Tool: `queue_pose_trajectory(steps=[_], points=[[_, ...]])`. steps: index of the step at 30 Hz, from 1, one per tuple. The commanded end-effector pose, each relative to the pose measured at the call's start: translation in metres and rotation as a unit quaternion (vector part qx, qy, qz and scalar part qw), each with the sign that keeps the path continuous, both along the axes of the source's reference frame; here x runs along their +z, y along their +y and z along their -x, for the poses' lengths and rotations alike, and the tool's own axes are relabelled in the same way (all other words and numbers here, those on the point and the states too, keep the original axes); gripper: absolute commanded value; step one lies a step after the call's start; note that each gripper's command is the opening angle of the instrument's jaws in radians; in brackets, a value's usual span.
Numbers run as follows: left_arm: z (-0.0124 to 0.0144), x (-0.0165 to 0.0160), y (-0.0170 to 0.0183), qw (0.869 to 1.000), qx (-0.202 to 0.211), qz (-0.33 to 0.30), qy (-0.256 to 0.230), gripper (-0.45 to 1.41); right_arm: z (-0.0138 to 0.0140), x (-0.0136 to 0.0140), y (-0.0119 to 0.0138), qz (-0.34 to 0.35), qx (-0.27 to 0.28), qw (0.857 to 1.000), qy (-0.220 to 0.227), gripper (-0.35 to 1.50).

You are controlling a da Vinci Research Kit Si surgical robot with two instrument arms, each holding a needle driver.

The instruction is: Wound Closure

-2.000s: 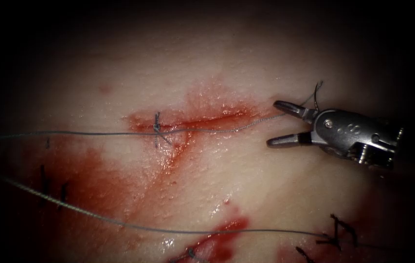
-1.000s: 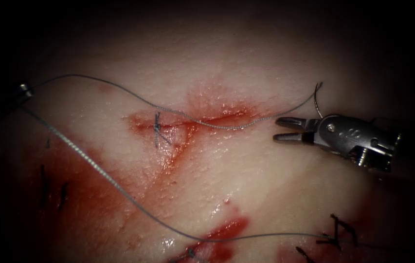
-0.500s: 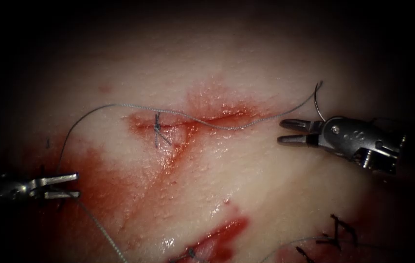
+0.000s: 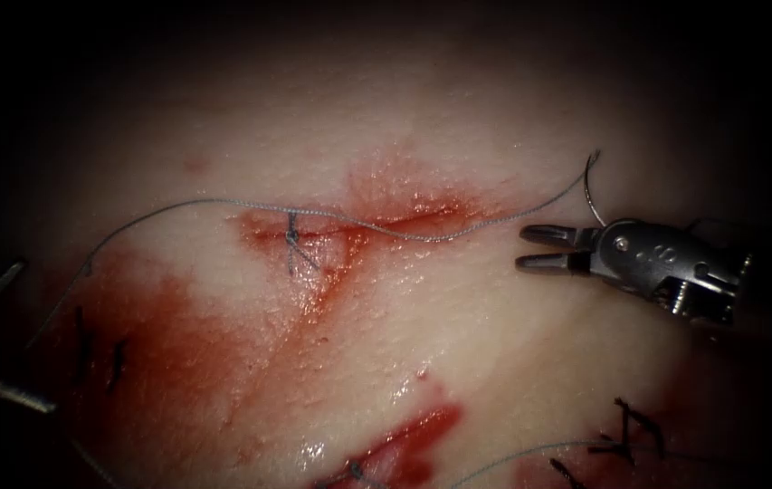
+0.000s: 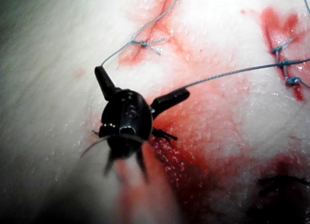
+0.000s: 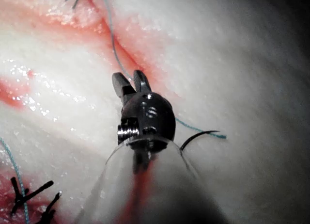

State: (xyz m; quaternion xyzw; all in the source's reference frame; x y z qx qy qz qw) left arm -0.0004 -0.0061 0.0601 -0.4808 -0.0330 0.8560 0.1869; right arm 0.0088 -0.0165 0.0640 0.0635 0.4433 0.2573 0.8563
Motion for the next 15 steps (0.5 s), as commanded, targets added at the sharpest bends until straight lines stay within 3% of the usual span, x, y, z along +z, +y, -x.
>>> queue_pose_trajectory(steps=[1,4,7,11,13,14,15], points=[[-0.0003,-0.0002,0.0002,1.0,0.013,-0.003,0.01,1.4,-0.0008,0.0005,0.0003,0.001,-0.002,1.0,0.0,0.24],[-0.0024,-0.0019,-0.001,0.999,0.038,-0.011,0.036,1.38,-0.0009,0.0006,0.0002,-0.002,-0.006,1.0,-0.005,0.24],[-0.0043,-0.0032,-0.0019,0.995,0.051,-0.008,0.085,1.38,-0.001,0.0006,0.0001,-0.003,-0.008,1.0,-0.007,0.35],[-0.0063,-0.0049,-0.002,0.989,0.046,0.003,0.138,1.35,-0.0012,0.0005,0.0,-0.004,-0.009,1.0,-0.01,0.42],[-0.0063,-0.0061,-0.0012,0.993,0.018,0.006,0.119,1.22,-0.001,0.0003,0.0001,-0.005,-0.009,1.0,-0.01,0.29],[-0.0055,-0.0071,-0.0002,0.997,-0.007,0.024,0.075,1.11,-0.0008,0.0002,0.0003,-0.006,-0.009,1.0,-0.01,0.2],[-0.0055,-0.0071,-0.0002,0.997,-0.007,0.024,0.075,1.11,-0.0008,0.0002,0.0003,-0.006,-0.009,1.0,-0.01,0.2]])
